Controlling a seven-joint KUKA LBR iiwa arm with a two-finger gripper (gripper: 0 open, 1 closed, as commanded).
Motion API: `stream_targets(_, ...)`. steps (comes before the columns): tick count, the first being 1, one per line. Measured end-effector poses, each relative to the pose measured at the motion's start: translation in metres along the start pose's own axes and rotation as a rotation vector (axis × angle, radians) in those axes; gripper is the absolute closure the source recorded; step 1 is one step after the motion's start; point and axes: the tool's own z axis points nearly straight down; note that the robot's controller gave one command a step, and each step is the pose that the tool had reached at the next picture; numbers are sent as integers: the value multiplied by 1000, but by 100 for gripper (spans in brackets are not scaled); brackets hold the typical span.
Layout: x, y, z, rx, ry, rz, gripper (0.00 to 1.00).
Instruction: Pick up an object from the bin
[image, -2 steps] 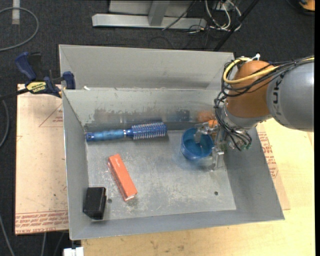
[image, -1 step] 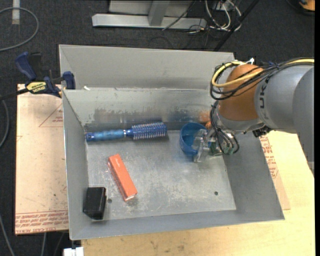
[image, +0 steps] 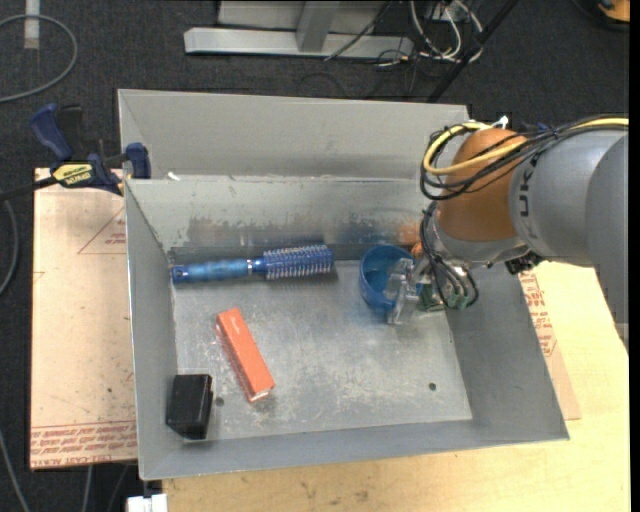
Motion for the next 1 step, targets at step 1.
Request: stream_targets(1,2,1,-148,-1,-7,14,100)
